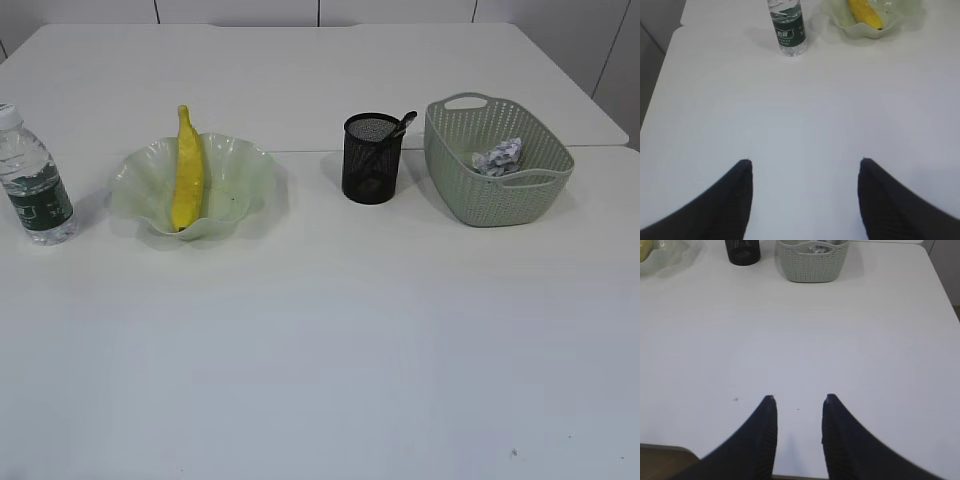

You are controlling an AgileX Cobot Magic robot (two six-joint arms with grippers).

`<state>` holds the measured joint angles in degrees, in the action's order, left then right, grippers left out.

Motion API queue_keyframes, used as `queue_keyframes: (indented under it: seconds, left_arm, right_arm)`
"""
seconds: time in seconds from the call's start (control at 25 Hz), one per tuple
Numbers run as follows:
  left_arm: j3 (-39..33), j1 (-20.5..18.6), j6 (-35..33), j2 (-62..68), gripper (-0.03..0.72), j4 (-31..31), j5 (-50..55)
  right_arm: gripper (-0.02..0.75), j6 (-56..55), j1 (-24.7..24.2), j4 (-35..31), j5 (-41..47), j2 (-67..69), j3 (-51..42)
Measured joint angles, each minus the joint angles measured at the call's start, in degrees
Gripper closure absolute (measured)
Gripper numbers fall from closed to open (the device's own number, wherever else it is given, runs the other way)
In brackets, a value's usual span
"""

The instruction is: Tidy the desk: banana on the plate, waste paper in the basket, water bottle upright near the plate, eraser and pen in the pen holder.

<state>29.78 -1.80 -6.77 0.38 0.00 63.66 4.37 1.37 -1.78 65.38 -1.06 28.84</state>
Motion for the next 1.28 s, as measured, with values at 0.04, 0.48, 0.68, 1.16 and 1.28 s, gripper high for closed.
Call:
queue_keyframes:
  seconds: [0.04, 0.48, 0.68, 1.16, 1.28]
  left_arm:
    - [0.0, -0.71, 0.0, 0.0, 0.22, 0.0, 0.0]
    - [0.0, -1.75, 0.0, 0.0, 0.223, 0.0, 0.0]
    - [0.0, -1.75, 0.0, 0.0, 0.23, 0.0, 0.0]
    - [0.0, -1.75, 0.0, 0.0, 0.231, 0.0, 0.0]
    - [0.0, -1.75, 0.0, 0.0, 0.231, 0.0, 0.0]
  right_arm:
    - [0.507, 0.0, -0.99, 0.0, 0.0, 0.0, 0.0]
    - [0.507, 0.0, -5.46, 0.0, 0.0, 0.0, 0.0]
    - [0.507, 0.0, -5.46, 0.0, 0.0, 0.0, 0.0]
    - [0.507, 0.0, -5.46, 0.0, 0.09, 0.0, 0.0]
    - [0.507, 0.0, -5.46, 0.0, 0.13, 0.0, 0.0]
